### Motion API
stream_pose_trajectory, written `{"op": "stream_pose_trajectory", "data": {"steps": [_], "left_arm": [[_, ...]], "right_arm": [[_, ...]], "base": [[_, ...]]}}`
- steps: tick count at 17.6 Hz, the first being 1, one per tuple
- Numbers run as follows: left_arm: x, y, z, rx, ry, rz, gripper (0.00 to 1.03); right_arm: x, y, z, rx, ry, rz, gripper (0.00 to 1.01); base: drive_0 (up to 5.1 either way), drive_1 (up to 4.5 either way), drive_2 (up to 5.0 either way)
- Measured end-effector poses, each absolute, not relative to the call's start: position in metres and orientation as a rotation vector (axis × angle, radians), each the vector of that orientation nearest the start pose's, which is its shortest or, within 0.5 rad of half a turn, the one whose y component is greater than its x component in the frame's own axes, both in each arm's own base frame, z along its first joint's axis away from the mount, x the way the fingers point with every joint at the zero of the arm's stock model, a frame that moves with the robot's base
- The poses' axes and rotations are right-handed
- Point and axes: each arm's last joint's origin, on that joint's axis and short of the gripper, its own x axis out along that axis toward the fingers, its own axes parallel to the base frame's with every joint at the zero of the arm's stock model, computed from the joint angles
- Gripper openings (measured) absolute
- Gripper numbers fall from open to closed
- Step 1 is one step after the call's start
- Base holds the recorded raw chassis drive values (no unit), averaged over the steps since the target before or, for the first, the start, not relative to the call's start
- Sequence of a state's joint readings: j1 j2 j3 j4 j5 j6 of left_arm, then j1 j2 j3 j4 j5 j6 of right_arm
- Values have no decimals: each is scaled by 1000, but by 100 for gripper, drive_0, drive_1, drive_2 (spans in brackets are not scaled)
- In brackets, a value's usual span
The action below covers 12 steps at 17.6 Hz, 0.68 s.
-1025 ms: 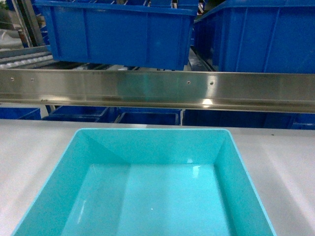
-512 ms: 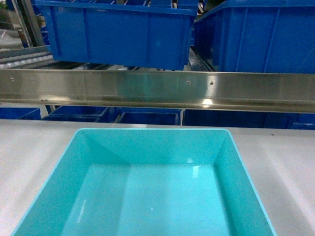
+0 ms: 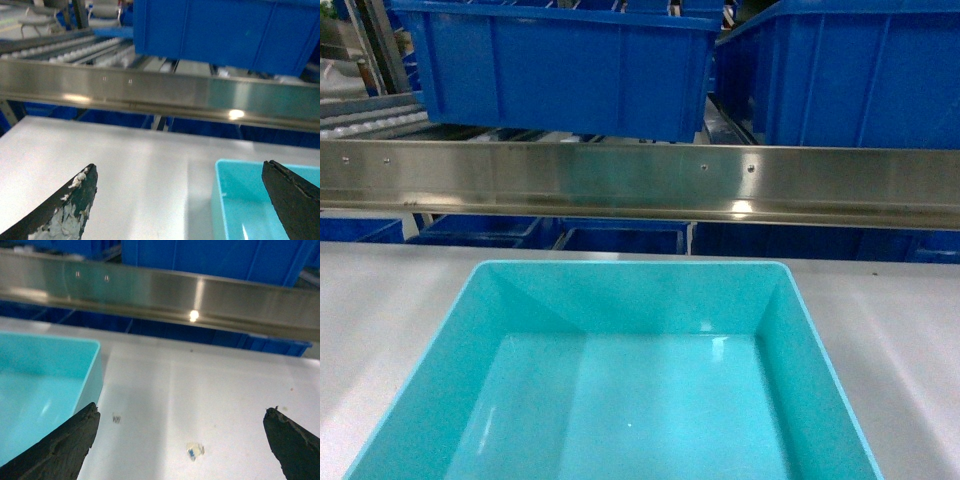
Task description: Organize blue bins on left shelf correctly
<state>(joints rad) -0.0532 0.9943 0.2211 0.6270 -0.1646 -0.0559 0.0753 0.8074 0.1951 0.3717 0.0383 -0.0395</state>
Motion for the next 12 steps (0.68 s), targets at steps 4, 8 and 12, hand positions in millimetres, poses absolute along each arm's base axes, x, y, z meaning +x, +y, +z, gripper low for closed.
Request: {"op": "stream_pose_trajectory", "data": {"steps": [4,8,12], "left_arm": [[225,-45,153,9,406,98,98],[231,-45,136,-12,518,131,98],[232,-45,135,-25,522,127,98]], "right_arm": [[207,6,173,-90,427,30,98],[216,23,176,-96,571,165,98],[217,23,177,-89,566,179,98]], "base": [[0,0,0],[0,0,0],[0,0,0]]}}
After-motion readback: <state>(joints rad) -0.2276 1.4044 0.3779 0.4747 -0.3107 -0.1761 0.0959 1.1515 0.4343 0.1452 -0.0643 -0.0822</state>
